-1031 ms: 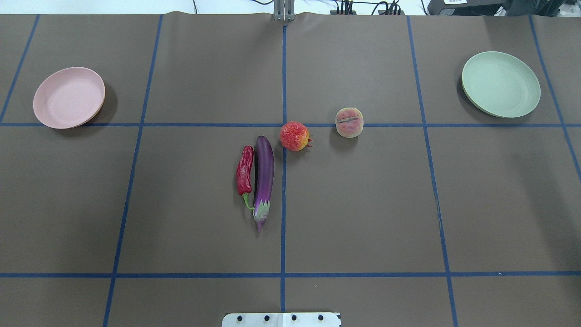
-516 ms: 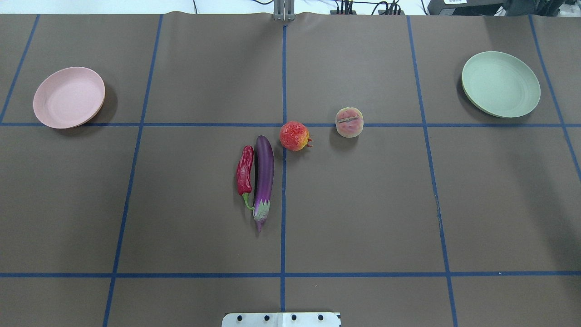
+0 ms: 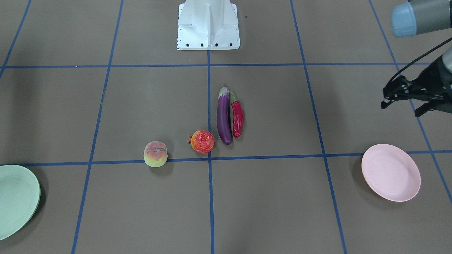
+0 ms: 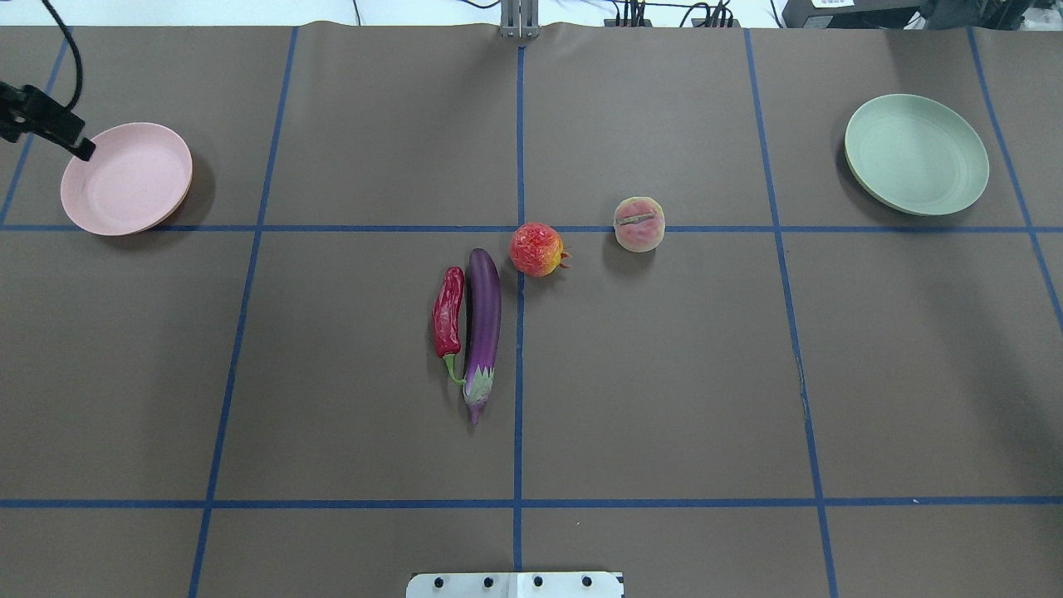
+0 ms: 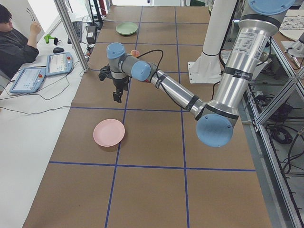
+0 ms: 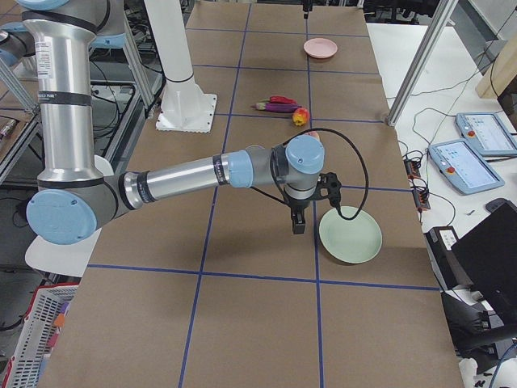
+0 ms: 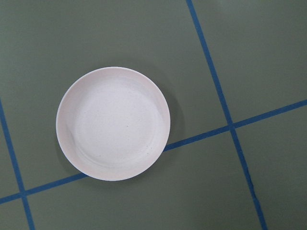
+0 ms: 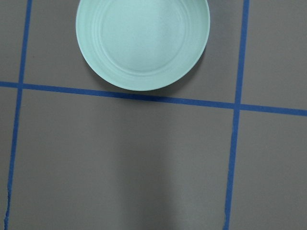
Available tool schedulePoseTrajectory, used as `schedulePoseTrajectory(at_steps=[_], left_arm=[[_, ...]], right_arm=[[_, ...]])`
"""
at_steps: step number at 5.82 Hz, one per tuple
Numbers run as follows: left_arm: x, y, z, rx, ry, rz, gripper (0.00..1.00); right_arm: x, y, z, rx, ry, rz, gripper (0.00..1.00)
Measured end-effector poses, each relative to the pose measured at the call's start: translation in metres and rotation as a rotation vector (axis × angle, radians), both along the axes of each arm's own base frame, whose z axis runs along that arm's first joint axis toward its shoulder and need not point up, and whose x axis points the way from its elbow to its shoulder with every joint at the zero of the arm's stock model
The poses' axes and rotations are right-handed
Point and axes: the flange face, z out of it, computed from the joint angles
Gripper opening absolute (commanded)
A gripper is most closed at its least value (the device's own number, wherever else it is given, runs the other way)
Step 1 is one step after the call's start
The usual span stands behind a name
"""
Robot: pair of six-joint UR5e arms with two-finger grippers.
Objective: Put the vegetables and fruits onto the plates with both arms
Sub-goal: 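Move the left gripper down over the red chili pepper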
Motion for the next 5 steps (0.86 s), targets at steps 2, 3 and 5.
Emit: schedulePoseTrajectory(at_steps=[2, 3, 5], left_arm=[[0.102, 0.02, -0.068, -0.112, 0.041, -0.042, 1.0], [0.154, 0.036, -0.097, -0.164, 0.035, -0.096, 1.0], [0.251, 0.058, -0.12, -0.219, 0.07, -0.172, 1.0]], right_arm=[[-0.023, -0.012, -0.015, 0.024, -0.007, -0.036, 1.0], [-0.034, -0.013, -0.013, 0.014, -0.006, -0.052, 1.0], [-0.04, -0.018, -0.01, 0.0, -0.007, -0.058, 1.0]])
